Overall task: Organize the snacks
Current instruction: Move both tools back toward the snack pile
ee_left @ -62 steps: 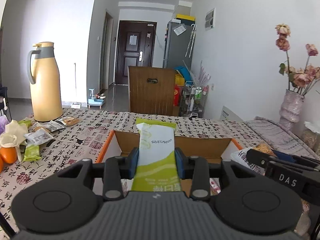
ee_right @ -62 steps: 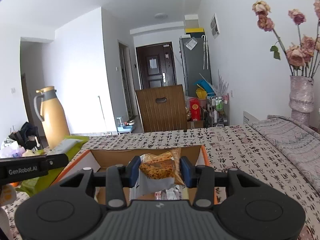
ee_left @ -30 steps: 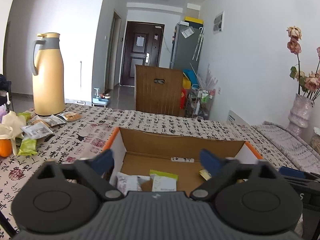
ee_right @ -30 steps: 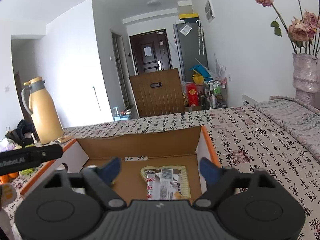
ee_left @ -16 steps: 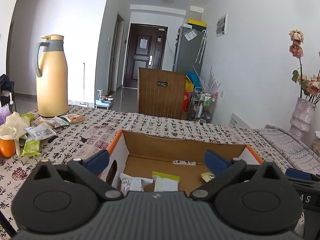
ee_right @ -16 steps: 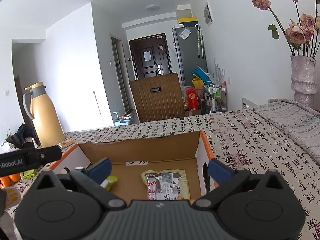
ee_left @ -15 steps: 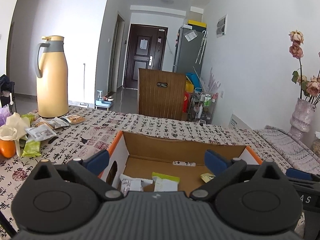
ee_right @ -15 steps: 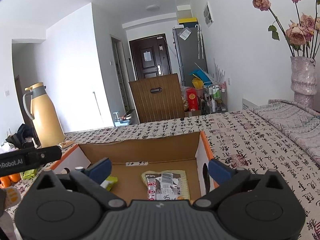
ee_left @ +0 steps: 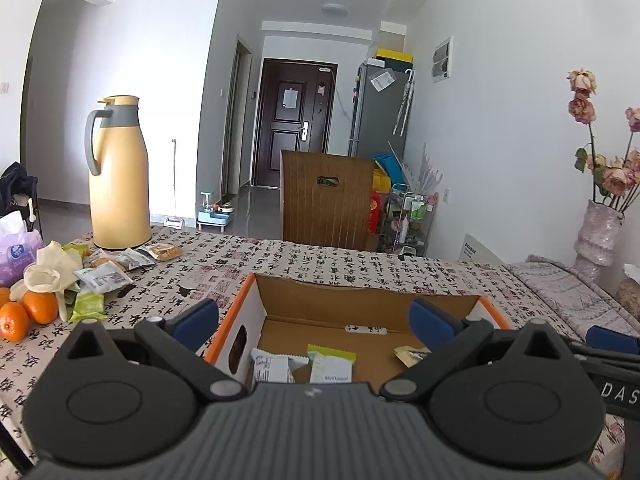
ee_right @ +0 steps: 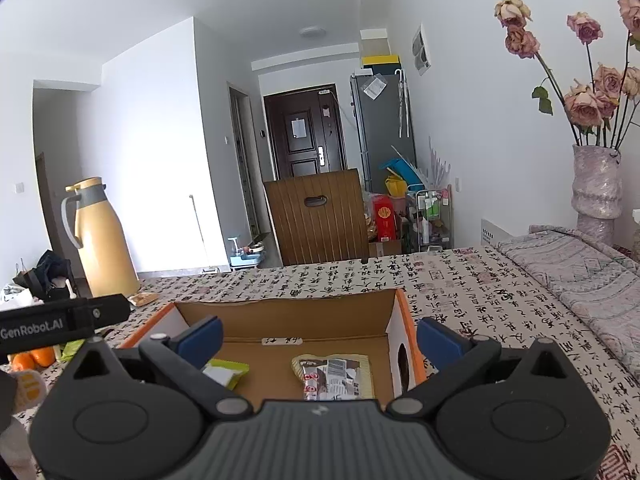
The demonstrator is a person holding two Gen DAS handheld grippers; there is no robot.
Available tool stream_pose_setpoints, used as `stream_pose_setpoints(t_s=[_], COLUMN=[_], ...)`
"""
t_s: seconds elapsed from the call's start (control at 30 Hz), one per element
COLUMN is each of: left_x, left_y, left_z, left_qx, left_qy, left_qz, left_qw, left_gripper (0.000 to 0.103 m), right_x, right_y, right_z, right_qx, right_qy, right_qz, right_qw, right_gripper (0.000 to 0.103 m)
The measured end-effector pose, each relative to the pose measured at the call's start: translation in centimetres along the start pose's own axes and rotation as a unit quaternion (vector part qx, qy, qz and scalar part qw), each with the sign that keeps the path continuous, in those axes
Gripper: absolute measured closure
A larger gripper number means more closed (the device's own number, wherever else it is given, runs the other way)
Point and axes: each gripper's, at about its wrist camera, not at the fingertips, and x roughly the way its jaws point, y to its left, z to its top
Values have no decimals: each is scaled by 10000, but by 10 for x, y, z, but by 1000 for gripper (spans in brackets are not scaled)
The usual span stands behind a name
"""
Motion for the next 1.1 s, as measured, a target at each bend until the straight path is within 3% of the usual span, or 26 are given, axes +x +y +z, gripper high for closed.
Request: stream_pose_setpoints(t_s=[0.53, 1.1], left_x=[-61, -86], left_y=[5, 21], left_z=[-29, -78], left_qx=[36, 170], left_qy=[78, 540], left_qz=[-119, -115], left_qw=[9999, 9983], left_gripper=[0, 0], right_x=[-65, -100], right_y=[-9, -34], right_z=[-25, -69], right_qx=[-21, 210], right_qy=[44, 438], right_qz=[-15, -44], right_qw=[10000, 9988], right_gripper=[0, 0])
